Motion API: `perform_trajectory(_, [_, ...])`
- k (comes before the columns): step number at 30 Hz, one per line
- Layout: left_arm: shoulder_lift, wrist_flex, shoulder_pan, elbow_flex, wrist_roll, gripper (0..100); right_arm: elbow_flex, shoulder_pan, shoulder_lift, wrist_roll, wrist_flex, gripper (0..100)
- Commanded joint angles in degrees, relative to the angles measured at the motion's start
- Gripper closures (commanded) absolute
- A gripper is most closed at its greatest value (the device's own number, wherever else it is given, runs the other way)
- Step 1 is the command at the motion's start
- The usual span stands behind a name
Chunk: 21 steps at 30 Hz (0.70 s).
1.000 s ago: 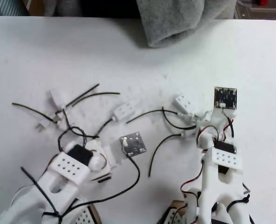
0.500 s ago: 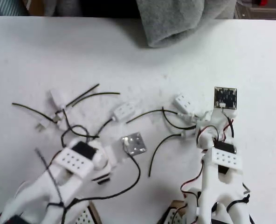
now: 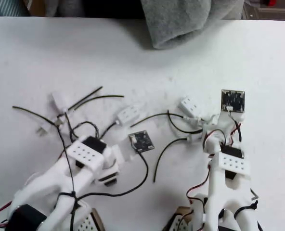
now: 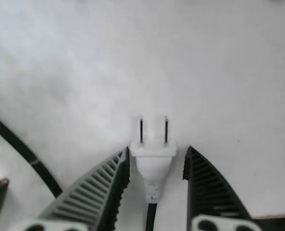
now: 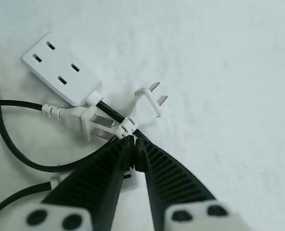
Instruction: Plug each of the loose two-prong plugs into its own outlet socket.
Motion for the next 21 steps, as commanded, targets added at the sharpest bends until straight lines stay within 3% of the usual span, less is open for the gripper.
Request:
perform_trajectory(1, [-0.40,-0.88,0.31,-2.11,0.70,81,-0.44,-0.40,-0.57,0.44,-0.57,97.8])
perform_trajectory(6, [1.63,-0.79,0.22,-2.46,0.79,82,-0.44,-0.40,-0.57,0.44,-0.57,97.8])
perform_trajectory(13, [1.98,-0.88,0.22,-2.64,0.53,98,-0.44,-0.40,-0.57,0.44,-0.57,97.8])
perform_trajectory(21, [1.80,-1.23,0.75,-2.73,0.70,98,-0.44,-0.40,-0.57,0.44,-0.92,97.8])
